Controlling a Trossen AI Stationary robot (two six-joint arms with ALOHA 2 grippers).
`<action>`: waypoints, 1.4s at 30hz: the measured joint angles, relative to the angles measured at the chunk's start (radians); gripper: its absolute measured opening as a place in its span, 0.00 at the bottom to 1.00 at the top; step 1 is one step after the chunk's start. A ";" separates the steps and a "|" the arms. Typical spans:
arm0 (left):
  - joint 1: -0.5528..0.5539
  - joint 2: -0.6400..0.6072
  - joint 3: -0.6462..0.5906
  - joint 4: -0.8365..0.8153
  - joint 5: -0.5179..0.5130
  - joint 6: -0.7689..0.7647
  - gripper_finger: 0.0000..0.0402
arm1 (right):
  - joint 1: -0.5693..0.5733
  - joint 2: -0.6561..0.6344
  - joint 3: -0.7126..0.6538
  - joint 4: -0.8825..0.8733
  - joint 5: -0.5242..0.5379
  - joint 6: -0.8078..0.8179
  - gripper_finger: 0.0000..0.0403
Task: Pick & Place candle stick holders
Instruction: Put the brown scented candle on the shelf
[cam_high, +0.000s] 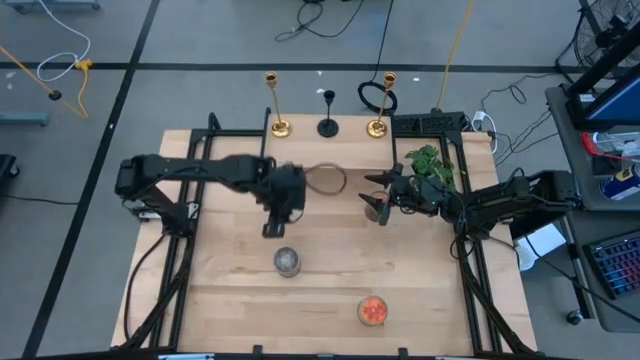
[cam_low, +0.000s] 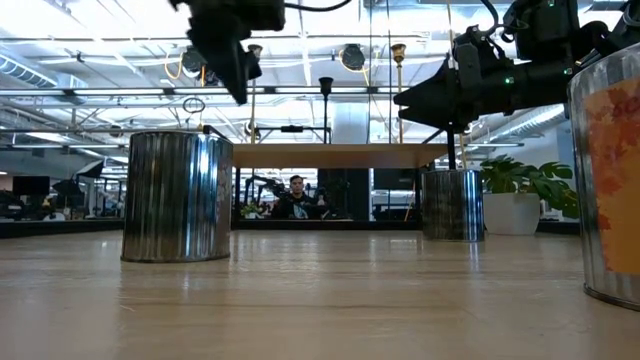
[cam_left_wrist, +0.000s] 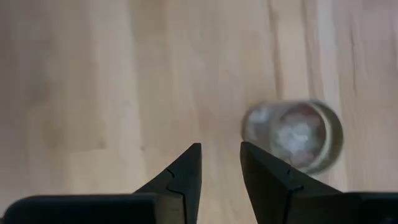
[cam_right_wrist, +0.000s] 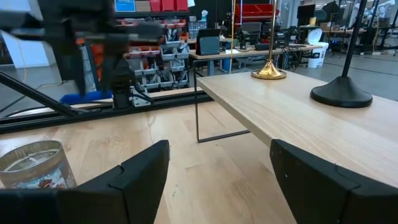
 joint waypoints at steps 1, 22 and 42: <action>-0.022 -0.001 -0.013 -0.007 -0.004 0.000 0.29 | 0.000 0.000 0.000 0.000 0.000 0.000 0.69; -0.168 0.001 -0.285 0.302 0.010 -0.175 0.29 | 0.000 0.000 0.000 0.000 0.001 0.001 0.69; -0.131 -0.017 -0.339 0.382 -0.041 -0.069 0.04 | 0.000 0.000 0.000 -0.002 0.001 0.001 0.69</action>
